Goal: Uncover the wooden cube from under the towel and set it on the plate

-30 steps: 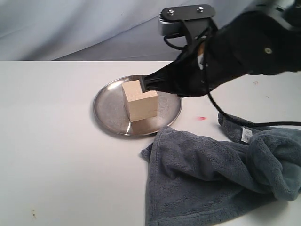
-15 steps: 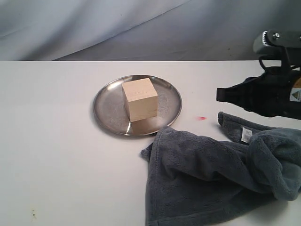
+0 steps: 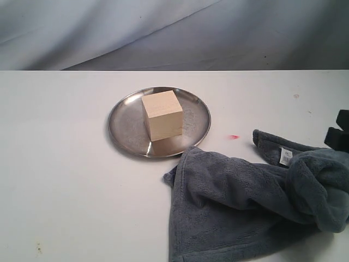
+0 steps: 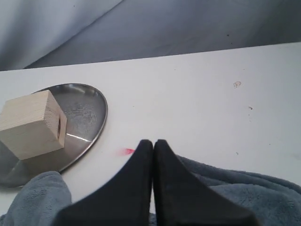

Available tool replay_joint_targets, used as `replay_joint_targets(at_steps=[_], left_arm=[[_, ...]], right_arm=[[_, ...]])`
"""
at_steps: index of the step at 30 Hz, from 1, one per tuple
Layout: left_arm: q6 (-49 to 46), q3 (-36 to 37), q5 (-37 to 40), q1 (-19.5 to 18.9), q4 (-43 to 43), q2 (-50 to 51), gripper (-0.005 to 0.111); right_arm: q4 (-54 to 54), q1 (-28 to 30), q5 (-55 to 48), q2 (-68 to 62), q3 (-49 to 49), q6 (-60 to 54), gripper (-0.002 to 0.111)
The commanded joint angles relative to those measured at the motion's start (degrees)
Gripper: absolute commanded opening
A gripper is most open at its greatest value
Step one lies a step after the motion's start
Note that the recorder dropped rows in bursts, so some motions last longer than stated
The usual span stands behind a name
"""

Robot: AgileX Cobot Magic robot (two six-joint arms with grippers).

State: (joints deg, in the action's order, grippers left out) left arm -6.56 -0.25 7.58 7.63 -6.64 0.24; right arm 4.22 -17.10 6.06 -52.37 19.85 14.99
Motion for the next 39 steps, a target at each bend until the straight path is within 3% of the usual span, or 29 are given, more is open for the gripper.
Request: replay_joint_targets(at_steps=[1,16,28,35,39], left_arm=[[0.14,0.25,-0.02,0.28,-0.10,-0.24,0.000],[0.14,0.25,-0.02,0.28,-0.10,-0.24,0.000],[0.14,0.25,-0.02,0.28,-0.10,-0.24,0.000],[0.14,0.25,-0.02,0.28,-0.10,-0.24,0.000],[0.14,0.25,-0.02,0.28,-0.10,-0.24,0.000]], right_arm=[[-0.09,1.23,2.41,7.36,-5.38,-2.70,0.000],[-1.95,1.23,0.96,33.84,-19.73,-4.55,0.000],[-1.65,1.23,-8.67,51.78,-19.85,-4.71,0.000],[-1.15,3.97,-12.08,52.37,-19.85,-4.71,0.000],[-6.17,5.25,-12.08,52.37,-19.85,-10.46,0.000]])
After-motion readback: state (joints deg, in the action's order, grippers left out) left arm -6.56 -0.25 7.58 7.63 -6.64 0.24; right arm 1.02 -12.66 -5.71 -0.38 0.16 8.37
